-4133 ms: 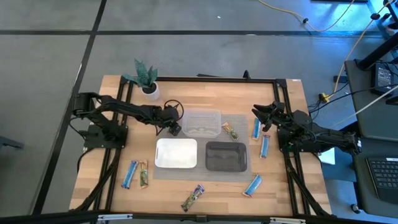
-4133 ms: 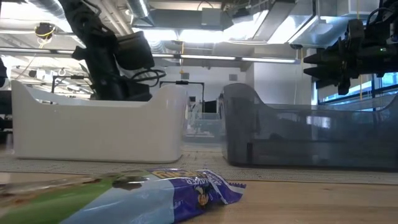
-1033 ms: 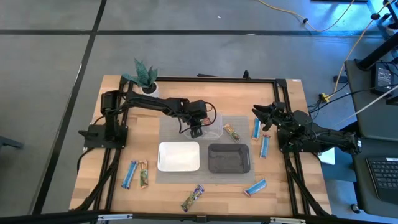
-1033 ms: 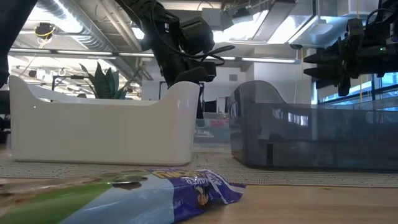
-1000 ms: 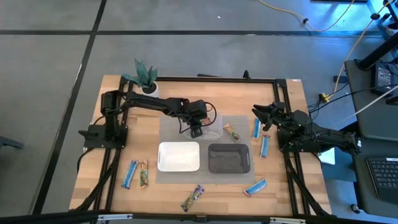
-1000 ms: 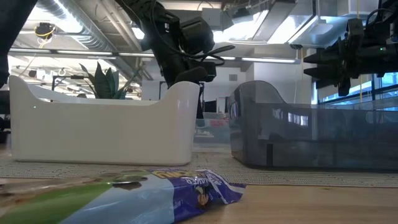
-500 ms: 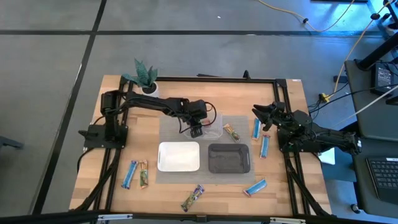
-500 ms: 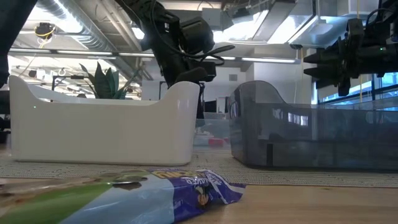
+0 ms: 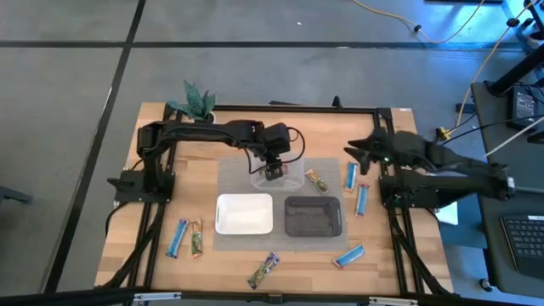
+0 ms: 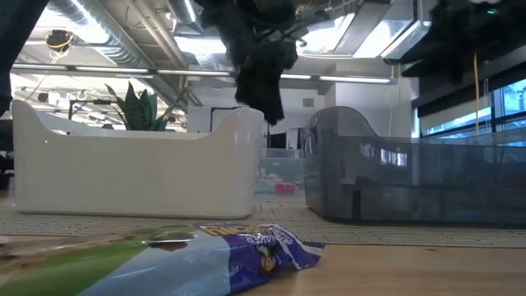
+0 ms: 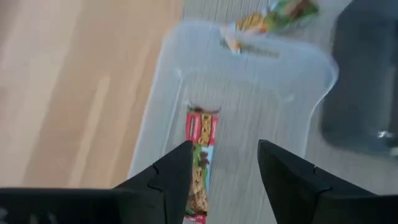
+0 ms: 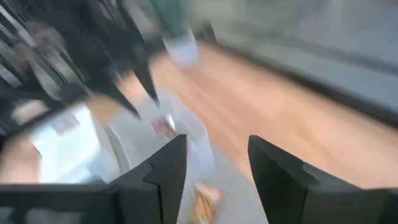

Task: Pick and place Granola Bars by type
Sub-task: Put the top left yellow granola bar into the transparent black bin

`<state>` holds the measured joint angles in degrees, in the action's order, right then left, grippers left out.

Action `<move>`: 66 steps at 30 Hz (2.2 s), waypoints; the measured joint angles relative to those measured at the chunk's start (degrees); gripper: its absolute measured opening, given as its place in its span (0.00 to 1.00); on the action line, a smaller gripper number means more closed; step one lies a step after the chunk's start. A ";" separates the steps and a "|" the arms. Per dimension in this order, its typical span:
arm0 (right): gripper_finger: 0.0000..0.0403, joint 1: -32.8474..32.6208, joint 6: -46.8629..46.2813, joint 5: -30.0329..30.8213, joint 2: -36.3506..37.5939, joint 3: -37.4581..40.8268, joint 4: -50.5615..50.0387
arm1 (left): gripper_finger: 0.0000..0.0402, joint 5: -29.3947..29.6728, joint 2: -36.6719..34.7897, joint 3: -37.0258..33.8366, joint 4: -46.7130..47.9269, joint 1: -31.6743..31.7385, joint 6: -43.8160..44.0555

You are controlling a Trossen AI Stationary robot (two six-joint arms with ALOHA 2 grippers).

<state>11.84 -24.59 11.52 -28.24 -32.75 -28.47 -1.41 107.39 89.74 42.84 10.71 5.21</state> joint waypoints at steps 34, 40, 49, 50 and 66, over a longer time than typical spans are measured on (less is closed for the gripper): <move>0.78 -1.58 -4.98 -10.74 -58.38 -18.06 -8.90 | 0.43 0.39 -55.13 -48.28 -41.17 -0.27 9.14; 0.78 -3.94 -5.08 -10.74 -62.16 -18.06 -7.22 | 0.43 0.57 -55.41 -50.46 -41.96 -0.27 10.58; 0.76 -5.88 -5.19 -10.36 -67.27 -18.07 -6.01 | 0.43 0.78 -55.36 -50.59 -41.84 -0.21 10.58; 0.74 -5.88 -5.16 -10.59 -67.59 -18.14 -5.95 | 0.43 0.97 -55.36 -50.57 -41.84 -0.21 10.56; 0.40 -5.90 -5.36 -12.66 -67.76 -17.99 -6.01 | 0.43 2.51 -55.36 -50.56 -41.80 -0.21 10.58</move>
<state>5.93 -29.95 -1.15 -96.01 -50.74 -34.48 1.10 52.03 39.18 1.04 10.50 15.79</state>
